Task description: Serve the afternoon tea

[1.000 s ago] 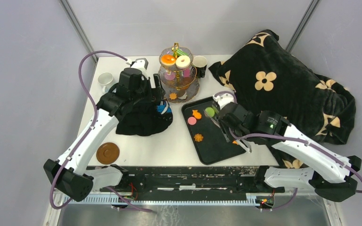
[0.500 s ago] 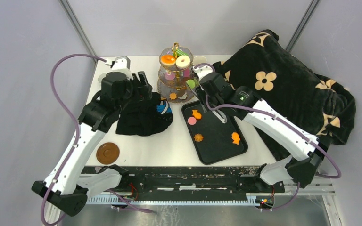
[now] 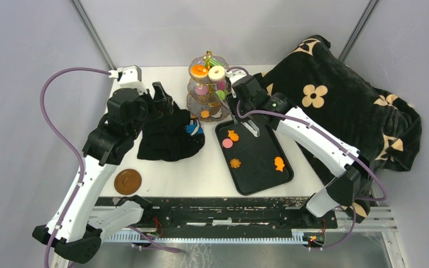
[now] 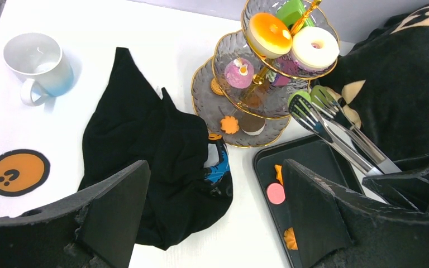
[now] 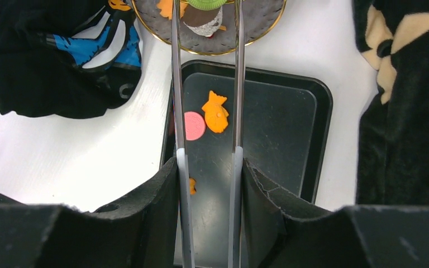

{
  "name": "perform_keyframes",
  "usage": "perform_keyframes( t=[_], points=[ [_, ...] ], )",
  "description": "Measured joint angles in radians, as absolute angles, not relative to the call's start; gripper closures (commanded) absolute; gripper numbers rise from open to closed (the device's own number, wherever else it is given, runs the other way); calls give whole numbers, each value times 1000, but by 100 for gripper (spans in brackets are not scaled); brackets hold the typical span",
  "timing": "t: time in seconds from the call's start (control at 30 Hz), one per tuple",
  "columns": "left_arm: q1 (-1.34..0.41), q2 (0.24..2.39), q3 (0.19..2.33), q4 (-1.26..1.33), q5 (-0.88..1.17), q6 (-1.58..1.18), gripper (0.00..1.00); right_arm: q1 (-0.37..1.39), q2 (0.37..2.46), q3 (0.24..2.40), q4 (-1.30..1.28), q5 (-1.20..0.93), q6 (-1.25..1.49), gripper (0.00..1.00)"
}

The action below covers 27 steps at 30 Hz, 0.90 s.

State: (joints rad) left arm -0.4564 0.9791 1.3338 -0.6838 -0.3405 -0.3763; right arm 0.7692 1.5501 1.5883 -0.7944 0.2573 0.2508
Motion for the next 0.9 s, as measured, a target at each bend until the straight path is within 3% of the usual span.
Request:
perform_keyframes(
  t=[0.3, 0.57, 0.9],
  points=[
    [-456, 945, 1334, -685, -375, -376, 5, 757, 1667, 1658, -751, 220, 266, 69],
    [-456, 913, 1334, -686, -394, -376, 5, 747, 1763, 1676, -712, 211, 287, 52],
    [-456, 910, 1318, -692, -413, -376, 6, 743, 1776, 1676, -701, 206, 314, 46]
  ],
)
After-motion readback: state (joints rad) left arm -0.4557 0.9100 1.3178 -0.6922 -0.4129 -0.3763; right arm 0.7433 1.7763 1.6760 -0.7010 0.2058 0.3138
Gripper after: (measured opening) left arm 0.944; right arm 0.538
